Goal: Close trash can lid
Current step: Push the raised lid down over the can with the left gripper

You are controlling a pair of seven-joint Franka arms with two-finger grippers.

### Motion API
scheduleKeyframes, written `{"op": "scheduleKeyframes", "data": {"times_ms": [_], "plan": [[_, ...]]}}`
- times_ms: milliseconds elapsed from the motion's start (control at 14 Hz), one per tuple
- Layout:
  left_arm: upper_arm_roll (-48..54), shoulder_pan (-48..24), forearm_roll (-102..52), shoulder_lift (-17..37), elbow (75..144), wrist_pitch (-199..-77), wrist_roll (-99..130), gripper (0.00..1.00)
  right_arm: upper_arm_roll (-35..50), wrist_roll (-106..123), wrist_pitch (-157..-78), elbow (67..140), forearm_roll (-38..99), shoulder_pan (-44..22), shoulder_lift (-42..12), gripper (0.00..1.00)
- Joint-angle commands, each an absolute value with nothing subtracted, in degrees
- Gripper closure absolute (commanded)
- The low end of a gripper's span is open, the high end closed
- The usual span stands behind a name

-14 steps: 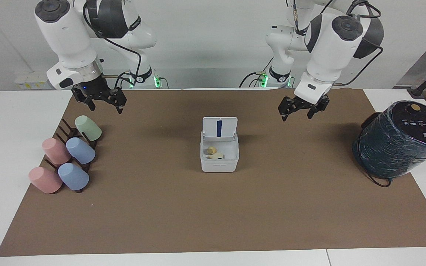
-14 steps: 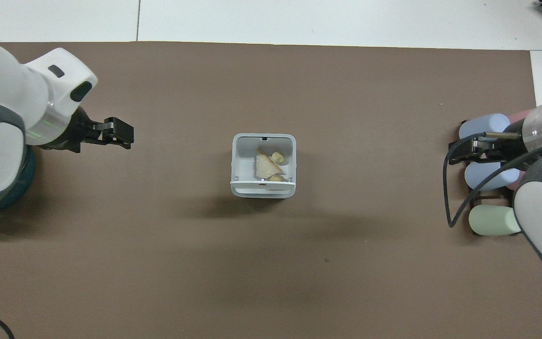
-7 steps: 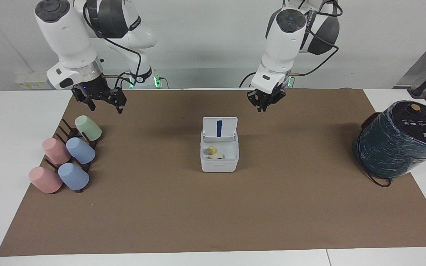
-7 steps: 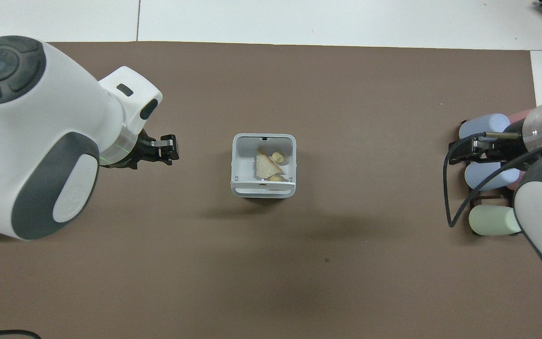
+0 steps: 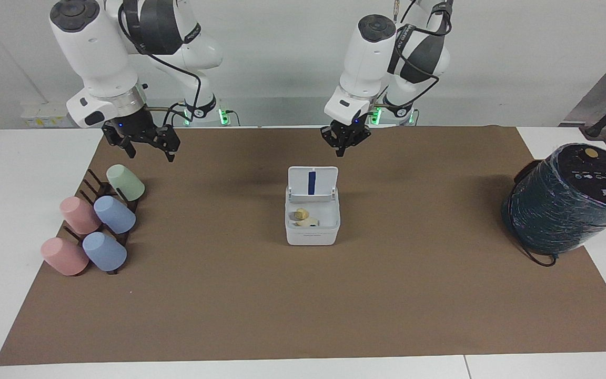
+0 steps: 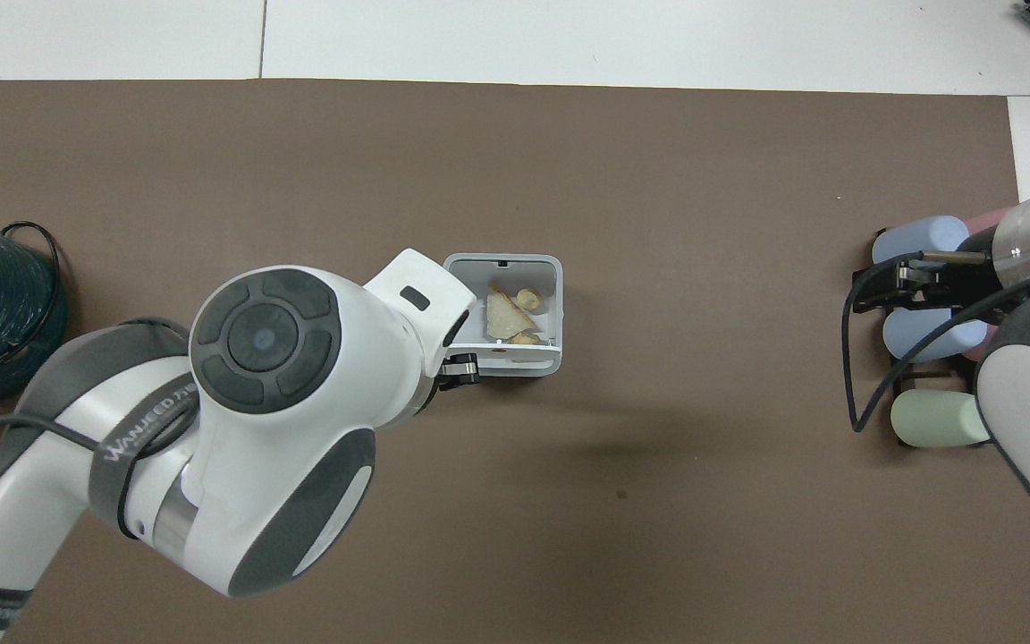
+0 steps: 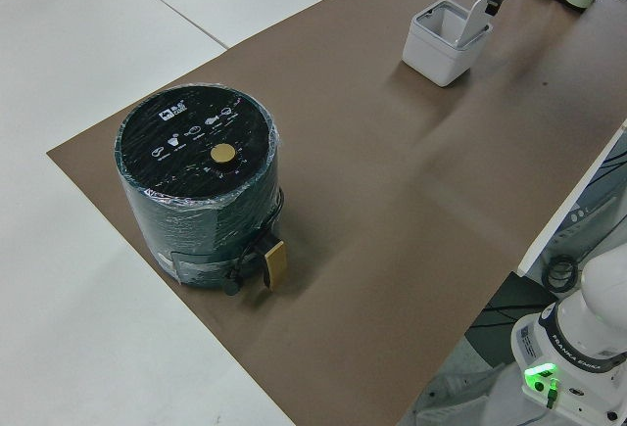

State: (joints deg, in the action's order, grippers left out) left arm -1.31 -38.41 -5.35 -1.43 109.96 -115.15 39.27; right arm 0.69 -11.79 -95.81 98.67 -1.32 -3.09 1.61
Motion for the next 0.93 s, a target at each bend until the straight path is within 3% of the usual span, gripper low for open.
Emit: {"op": "scheduleKeyframes", "data": {"times_ms": [0,857], "plan": [[-2.11,-39.29,-7.90,-2.82,114.43,-123.10,40.08,0.94,0.70,-10.63,-97.21,100.20,-0.88,-2.64,2.81,0.00],[-2.11,-38.94,-14.14,7.46,114.43,-148.69,39.99,0.94,0.70,-10.63,-97.21,100.20,-0.88,-2.64,2.72,0.00]]}}
